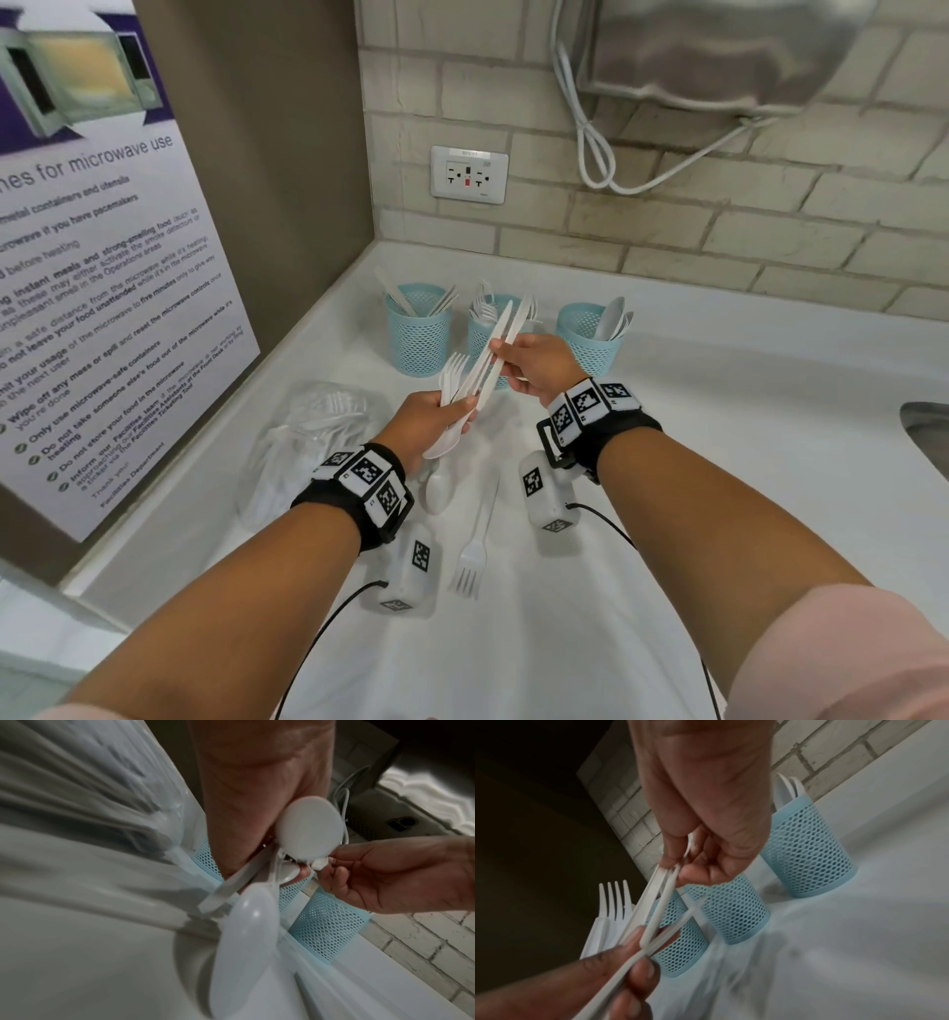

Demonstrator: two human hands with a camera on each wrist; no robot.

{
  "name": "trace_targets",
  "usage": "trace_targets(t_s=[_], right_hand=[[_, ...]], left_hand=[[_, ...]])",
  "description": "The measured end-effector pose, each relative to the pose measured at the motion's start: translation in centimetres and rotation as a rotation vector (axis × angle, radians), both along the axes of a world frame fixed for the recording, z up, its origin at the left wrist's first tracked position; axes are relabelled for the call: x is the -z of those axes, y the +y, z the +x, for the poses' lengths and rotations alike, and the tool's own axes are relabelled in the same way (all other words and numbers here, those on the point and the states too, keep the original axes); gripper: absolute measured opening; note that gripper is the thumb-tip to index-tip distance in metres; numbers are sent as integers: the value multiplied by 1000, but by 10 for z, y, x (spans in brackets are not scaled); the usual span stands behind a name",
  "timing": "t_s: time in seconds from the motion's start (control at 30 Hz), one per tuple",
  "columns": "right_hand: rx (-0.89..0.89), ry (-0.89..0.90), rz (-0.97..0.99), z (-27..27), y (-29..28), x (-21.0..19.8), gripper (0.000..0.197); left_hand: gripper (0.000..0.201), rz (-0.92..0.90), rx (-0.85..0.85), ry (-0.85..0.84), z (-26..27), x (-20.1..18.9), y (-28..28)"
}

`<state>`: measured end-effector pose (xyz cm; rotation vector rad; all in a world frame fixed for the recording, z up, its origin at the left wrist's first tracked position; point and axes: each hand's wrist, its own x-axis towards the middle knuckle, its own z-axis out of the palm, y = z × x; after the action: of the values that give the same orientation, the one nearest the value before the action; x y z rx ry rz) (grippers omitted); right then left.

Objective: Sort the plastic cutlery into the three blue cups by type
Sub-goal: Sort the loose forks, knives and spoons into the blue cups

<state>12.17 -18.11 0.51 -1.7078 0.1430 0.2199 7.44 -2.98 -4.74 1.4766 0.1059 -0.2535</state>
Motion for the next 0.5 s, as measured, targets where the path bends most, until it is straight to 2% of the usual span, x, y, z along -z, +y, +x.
trace_targets(t_s=[0.1,0.2,0.33,0.5], right_hand=[[72,-98,55,1,6,1,11],[64,-106,57,6,9,-2,13],[7,-80,1,15,12,-2,10],[-158,-66,-39,24,19,-17,10]], left_hand=[[12,4,-2,5,0,0,3],[13,-4,3,18,0,-1,7],[12,-3,-5,23,0,-3,13],[15,-7,-54,45,-1,-7,19]])
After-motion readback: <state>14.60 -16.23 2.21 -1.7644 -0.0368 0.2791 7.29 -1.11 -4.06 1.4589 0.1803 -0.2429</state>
